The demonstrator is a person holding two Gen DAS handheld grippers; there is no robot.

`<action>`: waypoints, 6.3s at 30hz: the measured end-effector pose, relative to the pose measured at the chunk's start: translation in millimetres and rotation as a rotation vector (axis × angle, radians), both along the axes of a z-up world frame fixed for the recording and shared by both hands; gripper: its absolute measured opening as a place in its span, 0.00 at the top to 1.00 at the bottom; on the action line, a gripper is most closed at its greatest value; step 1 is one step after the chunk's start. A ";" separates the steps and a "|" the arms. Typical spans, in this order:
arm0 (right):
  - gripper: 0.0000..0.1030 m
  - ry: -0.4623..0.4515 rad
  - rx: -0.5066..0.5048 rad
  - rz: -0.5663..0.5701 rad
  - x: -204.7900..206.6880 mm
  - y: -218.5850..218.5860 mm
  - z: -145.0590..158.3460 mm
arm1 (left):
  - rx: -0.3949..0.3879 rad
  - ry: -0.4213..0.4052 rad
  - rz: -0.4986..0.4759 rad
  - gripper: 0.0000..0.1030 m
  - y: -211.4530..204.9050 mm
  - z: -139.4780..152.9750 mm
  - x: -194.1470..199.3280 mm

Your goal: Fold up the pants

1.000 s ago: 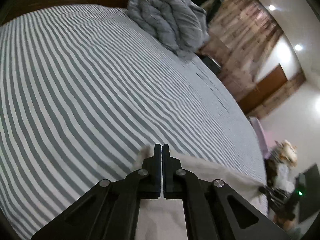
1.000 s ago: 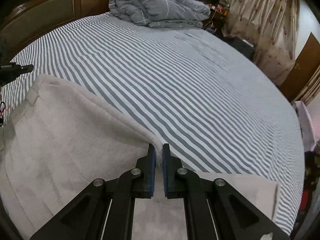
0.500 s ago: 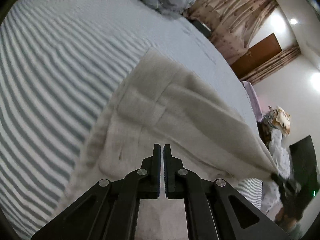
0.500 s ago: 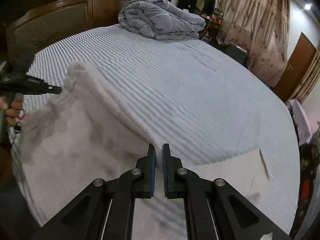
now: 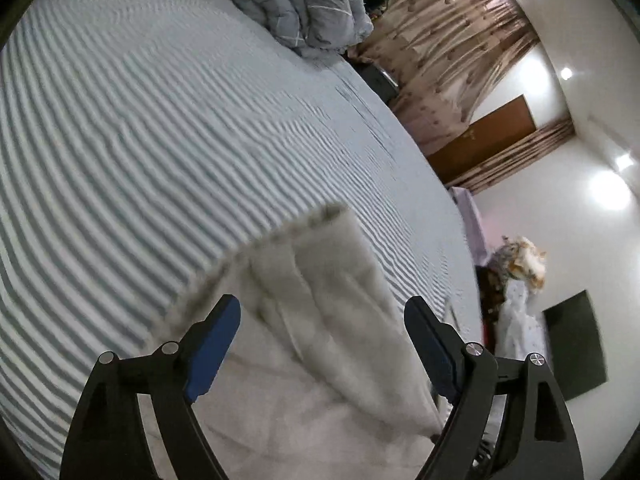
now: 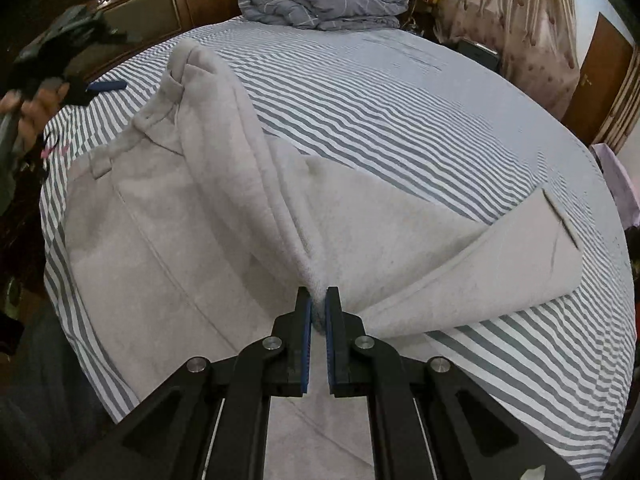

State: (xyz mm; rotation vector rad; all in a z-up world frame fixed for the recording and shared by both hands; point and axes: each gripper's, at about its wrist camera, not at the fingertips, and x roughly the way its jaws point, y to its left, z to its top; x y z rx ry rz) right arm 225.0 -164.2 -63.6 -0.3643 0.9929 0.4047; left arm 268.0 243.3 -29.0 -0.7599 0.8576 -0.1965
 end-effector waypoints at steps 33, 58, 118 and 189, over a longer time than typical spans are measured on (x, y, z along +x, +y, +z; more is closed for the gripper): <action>0.95 -0.080 0.031 -0.062 -35.1 -23.2 14.3 | -0.048 0.068 -0.154 0.90 -10.4 32.4 -9.4; 0.87 0.074 -0.009 -0.129 -76.8 -37.5 -53.1 | -0.114 0.220 -0.042 0.47 21.8 -64.4 -189.4; 0.94 0.064 0.361 -0.621 -61.3 -76.3 17.4 | -0.091 0.083 0.031 0.81 12.1 -15.0 -133.6; 0.58 0.236 0.129 -0.712 169.4 -163.2 -38.0 | 0.384 -0.049 -0.724 0.86 -377.8 -117.1 -213.7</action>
